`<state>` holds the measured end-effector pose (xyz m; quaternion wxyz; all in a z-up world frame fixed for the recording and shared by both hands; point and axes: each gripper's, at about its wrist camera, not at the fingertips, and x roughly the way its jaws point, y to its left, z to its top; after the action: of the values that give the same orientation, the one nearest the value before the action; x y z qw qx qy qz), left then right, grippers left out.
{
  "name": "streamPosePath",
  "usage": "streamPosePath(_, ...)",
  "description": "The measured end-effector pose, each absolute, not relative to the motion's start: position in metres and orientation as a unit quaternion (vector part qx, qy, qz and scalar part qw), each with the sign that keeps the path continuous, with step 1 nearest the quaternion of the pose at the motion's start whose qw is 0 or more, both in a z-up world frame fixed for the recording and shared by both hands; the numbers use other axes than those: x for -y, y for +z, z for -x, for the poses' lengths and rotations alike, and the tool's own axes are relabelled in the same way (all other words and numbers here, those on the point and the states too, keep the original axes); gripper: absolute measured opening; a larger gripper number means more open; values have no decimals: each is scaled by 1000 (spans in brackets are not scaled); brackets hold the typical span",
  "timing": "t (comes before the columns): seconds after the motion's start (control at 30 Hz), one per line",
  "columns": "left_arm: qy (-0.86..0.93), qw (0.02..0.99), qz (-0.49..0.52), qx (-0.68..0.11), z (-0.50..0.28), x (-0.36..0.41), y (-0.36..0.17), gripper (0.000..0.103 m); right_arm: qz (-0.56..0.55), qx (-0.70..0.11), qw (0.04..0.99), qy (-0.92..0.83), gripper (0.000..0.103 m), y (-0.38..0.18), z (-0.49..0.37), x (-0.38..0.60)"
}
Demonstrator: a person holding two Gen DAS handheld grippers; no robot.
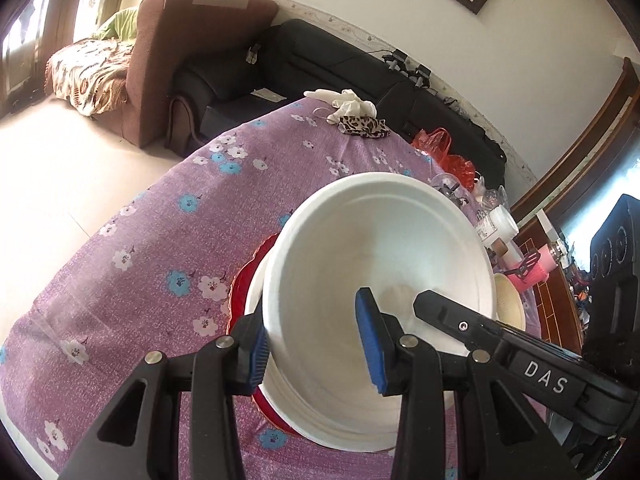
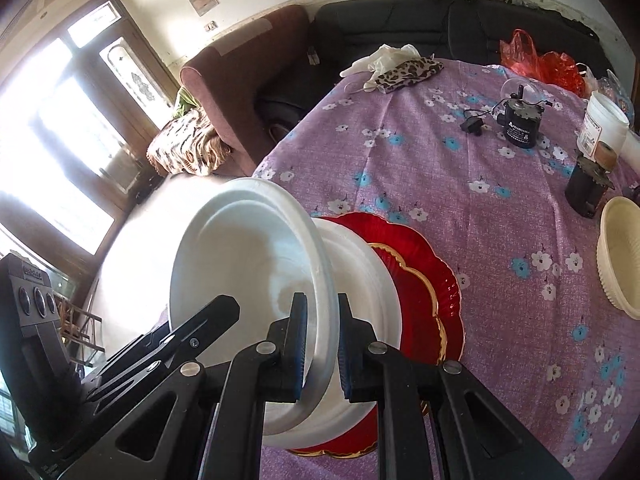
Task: Organize plates and bowls
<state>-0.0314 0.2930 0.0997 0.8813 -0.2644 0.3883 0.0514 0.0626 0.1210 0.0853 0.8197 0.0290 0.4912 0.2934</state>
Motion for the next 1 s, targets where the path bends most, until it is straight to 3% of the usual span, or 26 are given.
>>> streamPosePath(1.0,95,914,173,-353,41,-266,117,38,5,-461,844,273,16,83,-60,-123)
